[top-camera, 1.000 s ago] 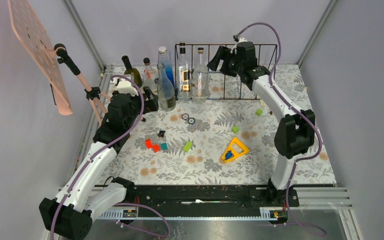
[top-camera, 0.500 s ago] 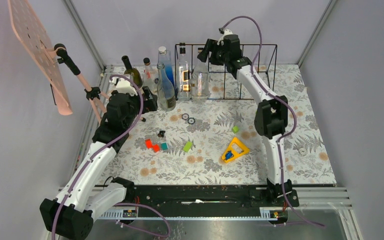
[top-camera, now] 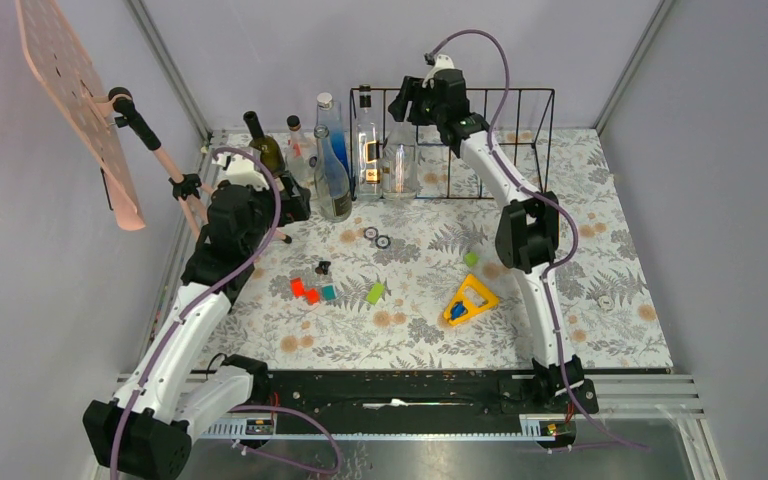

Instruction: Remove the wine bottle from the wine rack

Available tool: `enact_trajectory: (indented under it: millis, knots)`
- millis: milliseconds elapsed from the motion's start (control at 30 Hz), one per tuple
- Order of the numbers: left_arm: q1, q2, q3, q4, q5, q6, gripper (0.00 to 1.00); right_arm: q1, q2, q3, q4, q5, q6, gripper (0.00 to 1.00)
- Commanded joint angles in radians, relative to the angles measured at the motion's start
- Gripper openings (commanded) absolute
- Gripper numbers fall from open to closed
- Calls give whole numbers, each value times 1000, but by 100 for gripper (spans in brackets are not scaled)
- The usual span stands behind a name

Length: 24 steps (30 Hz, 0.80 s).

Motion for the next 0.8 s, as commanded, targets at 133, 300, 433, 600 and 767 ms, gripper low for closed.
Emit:
enact_trajectory:
  millis: [133, 300, 433, 600, 767]
  knots:
    - [36, 1, 6, 33, 56, -24, 97, 7, 66, 71, 86, 50, -44, 68]
    - [55, 6, 6, 36, 76, -35, 96, 9, 98, 93, 138, 68, -49, 67]
    - [62, 5, 6, 36, 80, -37, 96, 15, 127, 123, 174, 73, -52, 66]
    - [67, 2, 6, 36, 83, -37, 96, 21, 151, 138, 199, 77, -60, 62]
    - [72, 1, 4, 37, 87, -39, 96, 24, 152, 130, 199, 68, -70, 54]
